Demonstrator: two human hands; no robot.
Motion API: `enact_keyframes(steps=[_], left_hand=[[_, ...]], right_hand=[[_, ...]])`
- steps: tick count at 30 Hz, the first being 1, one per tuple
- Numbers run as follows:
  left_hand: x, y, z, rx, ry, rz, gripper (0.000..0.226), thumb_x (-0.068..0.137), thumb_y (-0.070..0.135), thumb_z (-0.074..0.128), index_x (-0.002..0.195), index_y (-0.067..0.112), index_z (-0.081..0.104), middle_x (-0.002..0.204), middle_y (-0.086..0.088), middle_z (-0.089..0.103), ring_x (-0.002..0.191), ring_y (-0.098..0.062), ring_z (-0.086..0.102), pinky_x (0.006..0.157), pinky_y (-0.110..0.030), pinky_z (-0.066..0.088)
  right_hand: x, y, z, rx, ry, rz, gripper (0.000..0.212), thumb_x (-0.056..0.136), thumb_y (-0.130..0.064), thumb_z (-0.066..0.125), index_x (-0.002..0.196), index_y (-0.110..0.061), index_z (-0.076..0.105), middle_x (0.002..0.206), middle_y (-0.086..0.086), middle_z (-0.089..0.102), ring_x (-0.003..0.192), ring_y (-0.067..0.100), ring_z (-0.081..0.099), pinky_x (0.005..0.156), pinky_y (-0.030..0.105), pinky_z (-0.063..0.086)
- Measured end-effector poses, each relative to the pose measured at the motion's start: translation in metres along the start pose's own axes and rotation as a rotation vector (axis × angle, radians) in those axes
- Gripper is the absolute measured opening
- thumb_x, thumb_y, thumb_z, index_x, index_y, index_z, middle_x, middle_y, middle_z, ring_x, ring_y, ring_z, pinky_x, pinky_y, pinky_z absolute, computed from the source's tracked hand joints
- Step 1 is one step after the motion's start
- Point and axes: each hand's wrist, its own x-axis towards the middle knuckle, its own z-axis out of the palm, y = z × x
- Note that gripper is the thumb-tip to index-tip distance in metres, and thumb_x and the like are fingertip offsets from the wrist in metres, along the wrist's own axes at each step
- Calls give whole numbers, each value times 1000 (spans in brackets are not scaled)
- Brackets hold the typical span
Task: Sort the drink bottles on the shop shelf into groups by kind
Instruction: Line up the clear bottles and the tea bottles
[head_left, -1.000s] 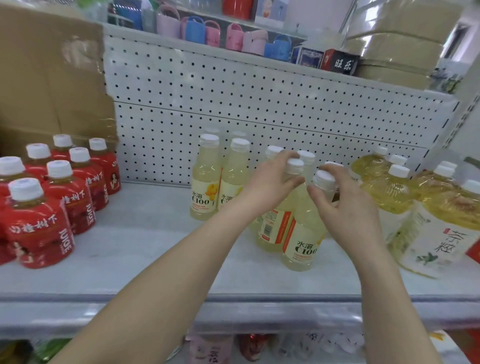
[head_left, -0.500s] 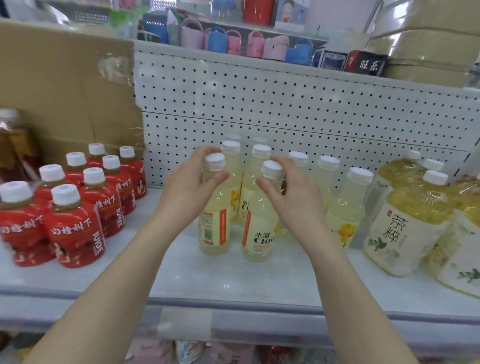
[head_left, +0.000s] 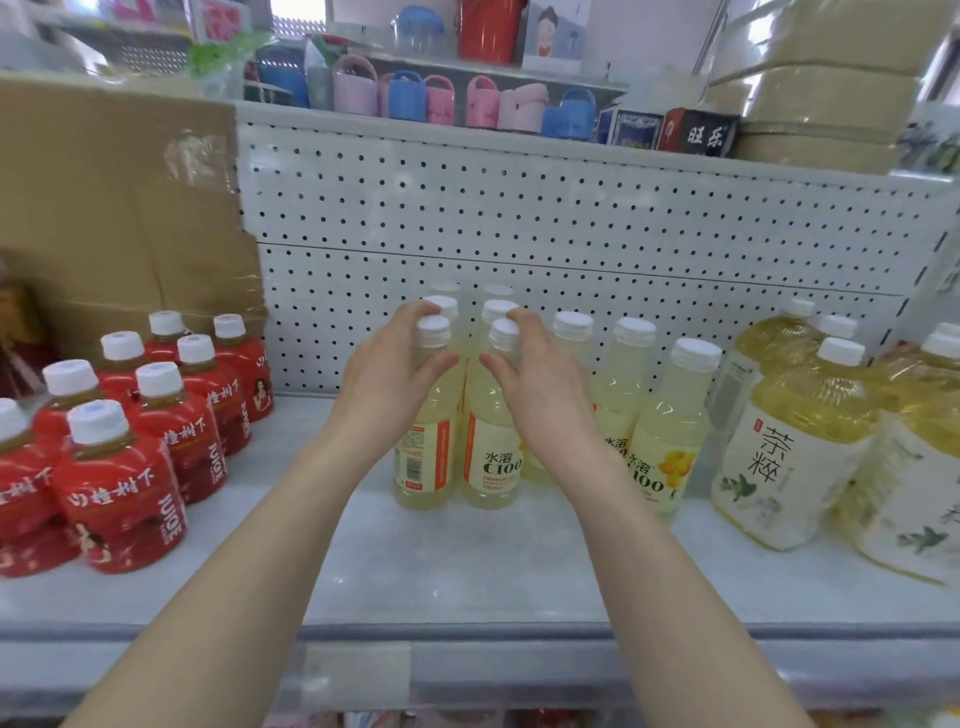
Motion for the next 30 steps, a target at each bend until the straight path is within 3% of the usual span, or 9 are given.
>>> enact_keyframes(steps=[8, 12, 17, 19, 21, 23, 25, 27, 30], left_hand=[[0, -3, -4, -78, -34, -41, 46, 88, 46, 66, 127, 47, 43, 108, 9, 68, 102, -19, 65, 90, -47, 53], [-3, -2, -1, -19, -9, -17, 54, 88, 43, 66, 136, 43, 41, 128, 6, 58, 116, -19, 59, 99, -47, 49], [-10, 33, 1, 95, 363, 305, 46, 89, 12, 67, 133, 20, 57, 135, -2, 51, 124, -18, 48, 100, -20, 32], [-3, 63, 12, 101, 285, 342, 45, 93, 10, 62, 136, 18, 55, 139, -3, 51, 125, -18, 50, 98, -18, 32], [13, 91, 35, 207, 88, 338, 47, 98, 10, 54, 144, 14, 46, 150, -8, 43, 133, -24, 45, 105, -28, 34], [28, 112, 65, 437, -114, 345, 43, 99, 5, 49, 142, 9, 43, 149, -15, 41, 134, -30, 41, 103, -35, 35], [34, 126, 85, 671, -252, 347, 32, 97, 0, 48, 129, 6, 50, 132, -15, 52, 119, -30, 48, 88, -33, 37], [35, 130, 93, 726, -276, 309, 28, 94, -5, 48, 120, 5, 55, 120, -13, 53, 104, -29, 51, 78, -33, 39], [30, 132, 89, 547, -237, 294, 39, 92, -5, 56, 128, 11, 59, 125, -12, 50, 98, -29, 54, 78, -34, 43]], right_hand=[[-2, 1, -5, 33, -11, -4, 56, 101, -41, 56, 150, -22, 37, 137, 8, 58, 121, 33, 55, 90, 39, 42], [-4, 11, -15, 51, -10, -25, 60, 100, -45, 57, 152, -25, 37, 132, 7, 60, 117, 29, 59, 97, 43, 48], [-21, 64, -68, -146, 575, -56, 44, 99, -31, 60, 140, -18, 52, 126, 7, 61, 119, 25, 47, 100, 38, 36], [-21, 90, -84, -210, 542, 59, 49, 97, -32, 61, 142, -15, 49, 132, 13, 58, 125, 33, 46, 104, 41, 31], [-22, 105, -86, -175, 362, 154, 54, 98, -34, 60, 145, -12, 46, 138, 18, 53, 130, 37, 45, 104, 43, 33], [-29, 110, -85, -96, 239, 184, 51, 101, -36, 56, 145, -14, 43, 134, 18, 57, 122, 39, 53, 91, 43, 41], [-35, 114, -86, -57, 223, 171, 46, 102, -37, 53, 143, -19, 41, 120, 18, 65, 106, 40, 61, 76, 40, 39], [-37, 116, -90, -52, 212, 164, 43, 103, -37, 51, 140, -20, 40, 113, 19, 68, 99, 42, 63, 71, 38, 35], [-39, 117, -94, -45, 197, 154, 42, 103, -37, 51, 140, -20, 40, 113, 16, 68, 98, 41, 63, 69, 37, 34]])
